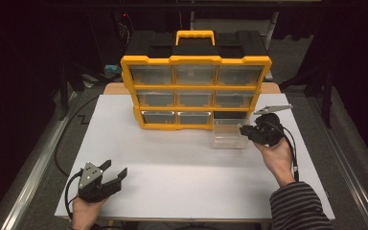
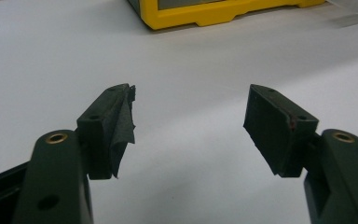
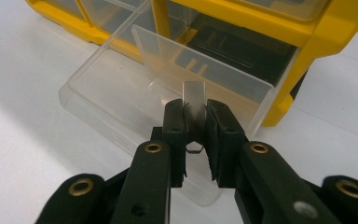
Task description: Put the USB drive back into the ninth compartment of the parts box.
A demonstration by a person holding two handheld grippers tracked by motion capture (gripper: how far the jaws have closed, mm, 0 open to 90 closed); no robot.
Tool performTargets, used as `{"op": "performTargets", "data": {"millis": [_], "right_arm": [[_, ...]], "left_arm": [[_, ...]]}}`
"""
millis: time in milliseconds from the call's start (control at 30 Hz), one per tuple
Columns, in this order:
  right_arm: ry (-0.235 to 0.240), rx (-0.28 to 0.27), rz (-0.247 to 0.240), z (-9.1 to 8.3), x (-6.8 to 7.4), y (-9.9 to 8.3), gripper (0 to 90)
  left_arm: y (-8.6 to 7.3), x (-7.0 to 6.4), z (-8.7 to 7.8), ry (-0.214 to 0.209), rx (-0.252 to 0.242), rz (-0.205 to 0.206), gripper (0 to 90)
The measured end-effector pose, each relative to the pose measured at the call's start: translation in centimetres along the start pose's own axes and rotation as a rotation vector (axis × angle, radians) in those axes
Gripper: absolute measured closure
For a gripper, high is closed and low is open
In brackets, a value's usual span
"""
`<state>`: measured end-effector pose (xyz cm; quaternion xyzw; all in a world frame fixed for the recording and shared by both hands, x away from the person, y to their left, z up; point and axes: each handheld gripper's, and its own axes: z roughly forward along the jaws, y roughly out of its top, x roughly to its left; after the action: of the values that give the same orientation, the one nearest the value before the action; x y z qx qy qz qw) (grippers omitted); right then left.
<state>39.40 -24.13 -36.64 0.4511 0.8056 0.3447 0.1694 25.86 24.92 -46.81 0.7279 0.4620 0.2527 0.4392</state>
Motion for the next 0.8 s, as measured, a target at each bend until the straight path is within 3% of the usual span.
{"op": "performTargets", "data": {"millis": [267, 367, 800], "right_arm": [[-0.009, 0.01, 0.001, 0.7, -0.1, 0.3, 79.1], [-0.011, 0.008, 0.009, 0.7, 0.0, 0.2, 72.1], [-0.001, -0.019, -0.003, -0.6, 0.5, -0.3, 59.9]], "left_arm": [[0.0, 0.0, 0.0, -0.003, 0.002, -0.002, 33.4], [0.0, 0.1, 0.0, -0.005, 0.004, -0.004, 33.4], [0.0, 0.1, 0.0, -0.007, 0.004, -0.014, 33.5]]}}
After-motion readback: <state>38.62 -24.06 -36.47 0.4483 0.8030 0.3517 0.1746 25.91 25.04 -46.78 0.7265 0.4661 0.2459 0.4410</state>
